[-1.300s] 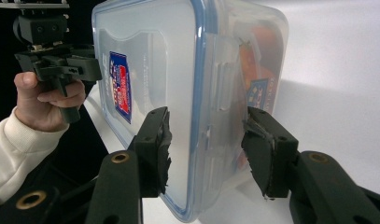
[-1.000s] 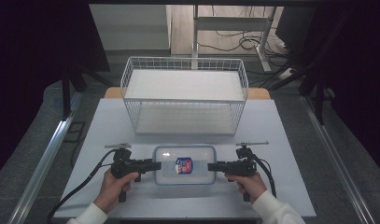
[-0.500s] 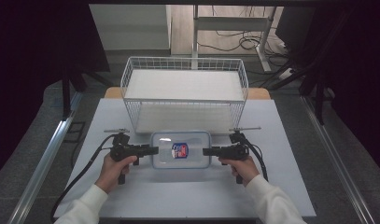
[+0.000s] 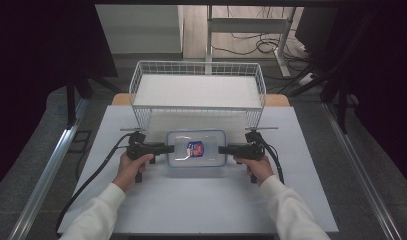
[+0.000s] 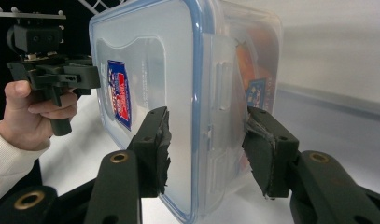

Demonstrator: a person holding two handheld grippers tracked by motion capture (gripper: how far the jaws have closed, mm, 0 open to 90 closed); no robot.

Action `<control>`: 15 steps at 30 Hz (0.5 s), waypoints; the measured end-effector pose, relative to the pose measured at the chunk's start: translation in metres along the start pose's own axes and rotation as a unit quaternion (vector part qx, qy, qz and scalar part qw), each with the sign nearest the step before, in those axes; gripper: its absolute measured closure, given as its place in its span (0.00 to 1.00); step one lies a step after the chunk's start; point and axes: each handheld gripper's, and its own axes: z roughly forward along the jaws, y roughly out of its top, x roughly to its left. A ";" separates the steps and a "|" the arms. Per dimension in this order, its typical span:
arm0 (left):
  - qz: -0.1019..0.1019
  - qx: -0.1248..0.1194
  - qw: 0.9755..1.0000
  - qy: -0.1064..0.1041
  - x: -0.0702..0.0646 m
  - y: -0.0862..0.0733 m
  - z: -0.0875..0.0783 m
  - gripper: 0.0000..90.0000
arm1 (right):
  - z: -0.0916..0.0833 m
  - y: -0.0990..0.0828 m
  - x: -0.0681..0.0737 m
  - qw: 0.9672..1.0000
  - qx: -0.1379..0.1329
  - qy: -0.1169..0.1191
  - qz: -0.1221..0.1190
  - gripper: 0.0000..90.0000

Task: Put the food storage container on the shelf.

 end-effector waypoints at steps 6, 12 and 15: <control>-0.006 -0.013 1.000 -0.003 0.005 0.005 0.006 0.55 | 0.002 0.002 -0.012 1.000 -0.011 0.004 0.012 0.57; -0.018 -0.018 1.000 -0.005 0.008 0.006 0.008 0.55 | 0.005 0.003 -0.021 0.999 -0.023 0.017 0.031 0.56; -0.022 -0.022 1.000 -0.002 0.010 0.006 0.010 0.55 | 0.007 0.003 -0.026 0.998 -0.031 0.027 0.052 0.57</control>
